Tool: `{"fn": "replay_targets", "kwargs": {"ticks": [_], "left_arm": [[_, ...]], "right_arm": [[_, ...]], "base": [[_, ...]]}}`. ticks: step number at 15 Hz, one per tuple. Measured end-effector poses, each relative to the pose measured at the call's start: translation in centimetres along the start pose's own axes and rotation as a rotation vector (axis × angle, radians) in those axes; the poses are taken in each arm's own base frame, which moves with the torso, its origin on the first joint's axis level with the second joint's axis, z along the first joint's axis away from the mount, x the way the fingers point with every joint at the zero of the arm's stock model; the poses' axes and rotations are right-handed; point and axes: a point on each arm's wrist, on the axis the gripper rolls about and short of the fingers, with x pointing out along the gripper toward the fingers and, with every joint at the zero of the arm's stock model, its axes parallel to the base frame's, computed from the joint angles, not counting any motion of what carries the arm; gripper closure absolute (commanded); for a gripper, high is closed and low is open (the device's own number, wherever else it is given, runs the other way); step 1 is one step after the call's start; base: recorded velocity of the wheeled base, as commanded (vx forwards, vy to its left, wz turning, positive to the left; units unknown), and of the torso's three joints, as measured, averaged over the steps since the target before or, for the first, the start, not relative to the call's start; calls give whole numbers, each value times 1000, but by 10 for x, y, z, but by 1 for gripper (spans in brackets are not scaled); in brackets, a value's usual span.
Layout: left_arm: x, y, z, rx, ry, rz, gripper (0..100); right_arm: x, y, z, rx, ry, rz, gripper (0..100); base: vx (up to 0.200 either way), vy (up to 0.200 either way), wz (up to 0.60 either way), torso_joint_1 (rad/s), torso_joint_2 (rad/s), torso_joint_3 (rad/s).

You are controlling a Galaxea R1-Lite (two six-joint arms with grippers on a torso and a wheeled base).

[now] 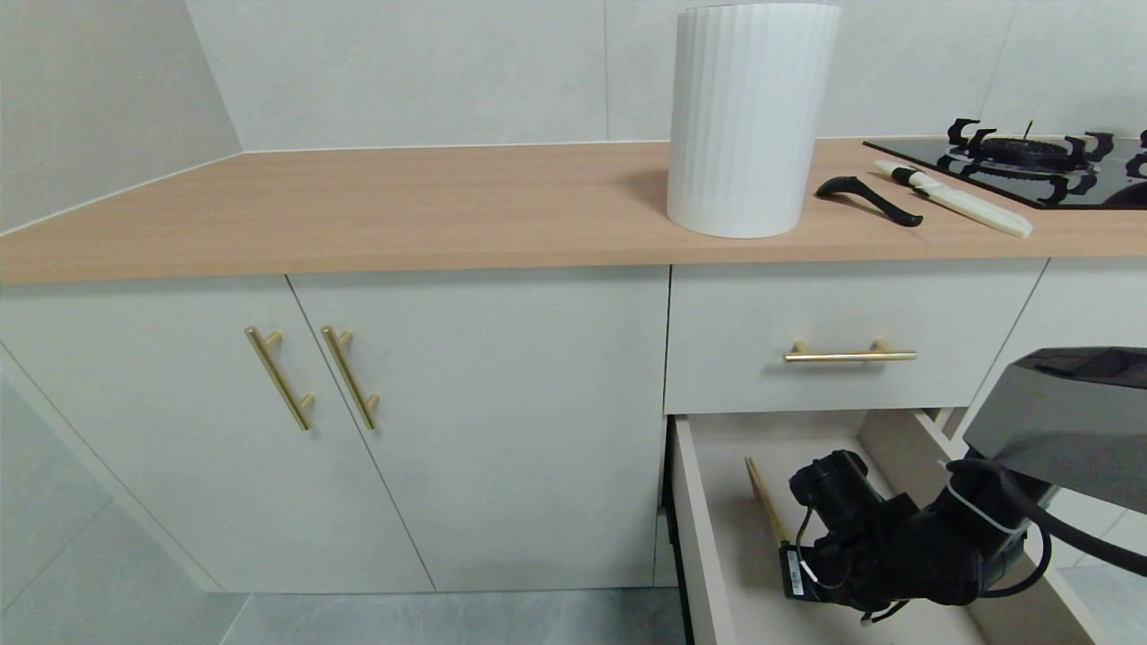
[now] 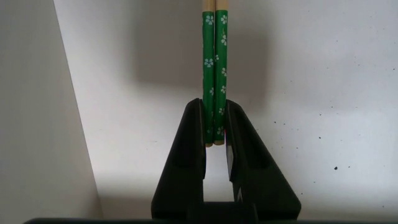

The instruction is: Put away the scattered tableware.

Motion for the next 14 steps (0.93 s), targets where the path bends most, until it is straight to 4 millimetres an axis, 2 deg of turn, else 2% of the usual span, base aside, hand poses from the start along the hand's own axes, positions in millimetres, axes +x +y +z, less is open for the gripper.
{"fn": "replay_targets", "kwargs": {"ticks": [7, 9, 11, 14], "left_arm": [[0, 0, 0, 0, 0, 0, 0], [0, 0, 0, 0, 0, 0, 0], [0, 0, 0, 0, 0, 0, 0], [0, 0, 0, 0, 0, 0, 0]], "right_arm": [[-1, 0, 0, -1, 1, -1, 0], [-8, 0, 1, -4, -12, 5, 0], [-26, -1, 5, -12, -46, 22, 0], [-83, -9, 15, -48, -117, 50, 0]], "base": [[0, 0, 0, 0, 0, 0], [0, 0, 0, 0, 0, 0], [0, 0, 0, 0, 0, 0], [0, 0, 0, 0, 0, 0]]}}
